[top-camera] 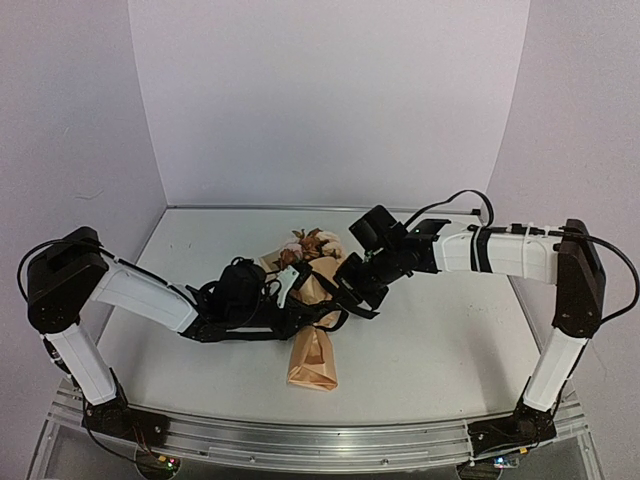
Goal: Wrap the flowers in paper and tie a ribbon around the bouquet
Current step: Cross the half-tied ribbon over the folded bouquet.
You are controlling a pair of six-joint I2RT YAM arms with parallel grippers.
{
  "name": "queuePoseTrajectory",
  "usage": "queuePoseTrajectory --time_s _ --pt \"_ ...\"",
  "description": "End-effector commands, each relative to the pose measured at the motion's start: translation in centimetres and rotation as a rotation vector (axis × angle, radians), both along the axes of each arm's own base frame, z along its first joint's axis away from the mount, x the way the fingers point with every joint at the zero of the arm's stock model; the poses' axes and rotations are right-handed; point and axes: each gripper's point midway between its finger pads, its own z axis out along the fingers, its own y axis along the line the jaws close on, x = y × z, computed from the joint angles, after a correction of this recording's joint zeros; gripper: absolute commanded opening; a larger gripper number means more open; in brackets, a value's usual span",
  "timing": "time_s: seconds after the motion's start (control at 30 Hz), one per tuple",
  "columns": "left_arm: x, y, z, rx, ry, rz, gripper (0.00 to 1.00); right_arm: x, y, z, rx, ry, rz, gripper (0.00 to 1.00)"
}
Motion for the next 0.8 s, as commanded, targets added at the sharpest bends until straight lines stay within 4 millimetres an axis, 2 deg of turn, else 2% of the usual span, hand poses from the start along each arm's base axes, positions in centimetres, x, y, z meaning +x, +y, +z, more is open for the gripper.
queuePoseTrajectory --time_s 0.0,0.13,0.27,0.33,0.4,0.5,0.57,0.67,0.77 --pt "0.8 -0.4 3.9 -0.093 0.017 0.039 0.28 0.4 -0.1 -0.4 -0.040 -0.060 0.033 0.00" --pt "0.5 0.1 6.0 -0.150 0.036 0.040 0.36 0.3 0.1 -0.5 -0.059 -0.083 0.053 0.00" --pt "0.6 1.6 8.3 -0.207 0.056 0.063 0.38 0.5 -0.1 -0.5 -0.080 -0.105 0.059 0.00" --pt "1.2 2.8 9.8 -0.242 0.062 0.107 0.38 0.5 -0.1 -0.6 -0.090 -0.113 0.062 0.00" --pt "3.3 4.5 10.3 -0.227 0.066 0.211 0.38 0.6 -0.1 -0.6 -0.099 -0.122 0.067 0.00" --pt "5.7 5.8 9.5 -0.141 0.088 0.301 0.39 0.6 -0.2 -0.7 -0.108 -0.126 0.068 0.00" --pt "6.6 6.2 8.1 -0.063 0.110 0.320 0.40 0.6 -0.2 -0.9 -0.113 -0.125 0.071 0.00" --pt "7.3 5.8 6.0 0.044 0.131 0.302 0.40 0.6 -0.2 -1.0 -0.116 -0.123 0.074 0.00" --pt "7.4 5.1 4.7 0.095 0.162 0.258 0.43 0.7 -0.1 -1.1 -0.117 -0.123 0.077 0.00"
